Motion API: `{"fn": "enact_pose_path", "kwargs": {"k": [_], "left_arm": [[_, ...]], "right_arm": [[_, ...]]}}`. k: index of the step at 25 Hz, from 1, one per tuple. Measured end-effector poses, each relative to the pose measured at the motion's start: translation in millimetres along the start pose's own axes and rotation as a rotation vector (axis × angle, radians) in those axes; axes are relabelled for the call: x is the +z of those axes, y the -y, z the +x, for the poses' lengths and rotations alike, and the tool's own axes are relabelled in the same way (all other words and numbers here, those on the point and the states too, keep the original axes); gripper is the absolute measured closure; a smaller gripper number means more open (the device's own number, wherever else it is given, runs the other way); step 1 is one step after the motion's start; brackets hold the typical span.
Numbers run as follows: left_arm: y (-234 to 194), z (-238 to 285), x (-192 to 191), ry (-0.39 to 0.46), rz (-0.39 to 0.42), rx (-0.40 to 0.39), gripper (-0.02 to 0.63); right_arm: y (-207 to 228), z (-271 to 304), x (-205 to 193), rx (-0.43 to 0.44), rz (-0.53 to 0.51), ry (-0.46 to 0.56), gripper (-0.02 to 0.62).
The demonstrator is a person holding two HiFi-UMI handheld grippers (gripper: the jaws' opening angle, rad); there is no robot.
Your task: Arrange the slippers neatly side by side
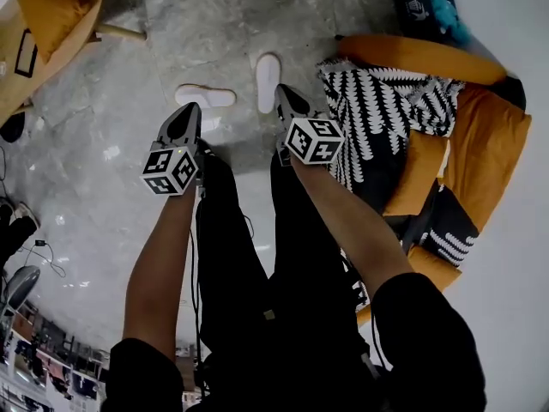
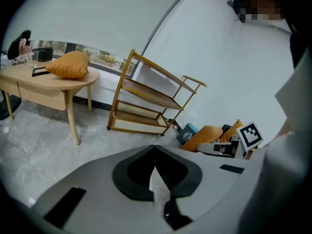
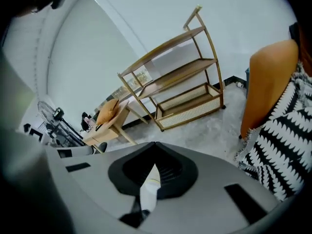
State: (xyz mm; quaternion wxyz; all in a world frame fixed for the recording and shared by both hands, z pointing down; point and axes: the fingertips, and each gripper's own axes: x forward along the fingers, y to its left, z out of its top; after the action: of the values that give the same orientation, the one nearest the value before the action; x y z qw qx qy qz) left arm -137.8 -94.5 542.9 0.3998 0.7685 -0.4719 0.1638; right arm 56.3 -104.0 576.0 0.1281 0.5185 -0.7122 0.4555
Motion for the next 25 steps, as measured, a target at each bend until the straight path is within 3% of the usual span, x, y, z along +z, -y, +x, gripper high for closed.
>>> {"fn": "enact_pose_path", "kwargs": {"k": [6,12,16,21,25], "left_arm": [[-10.5,-3.3,-19.6,0.018,-0.064,0.051,0.591],[-21.5,0.5,-33.1,0.002,-0.102,0.065,0.591],[-35.8,-0.8,-33.6,0.075,-0.247,0.071,0.589],[-65.7,8.2,-50.5,0.099,-0.416,0.143,0.588],[-91.9,18.6,-77.1,0.11,-0.598,0.198,0.58]], "right_arm": [[-3.1,-11.9,-1.2,0.002,-0.143,0.018,0.563],[9.1,-7.4,6.6,-0.014,-0.164,0.006,0.563],[2.5,-1.3,6.3,0.022,-0.162,-0.003,0.563],[9.9,7.7,3.6,0.03,-0.167,-0.013,0.563],[22.7,10.4,-2.2,0.033,-0.167,-0.029,0.563]]}}
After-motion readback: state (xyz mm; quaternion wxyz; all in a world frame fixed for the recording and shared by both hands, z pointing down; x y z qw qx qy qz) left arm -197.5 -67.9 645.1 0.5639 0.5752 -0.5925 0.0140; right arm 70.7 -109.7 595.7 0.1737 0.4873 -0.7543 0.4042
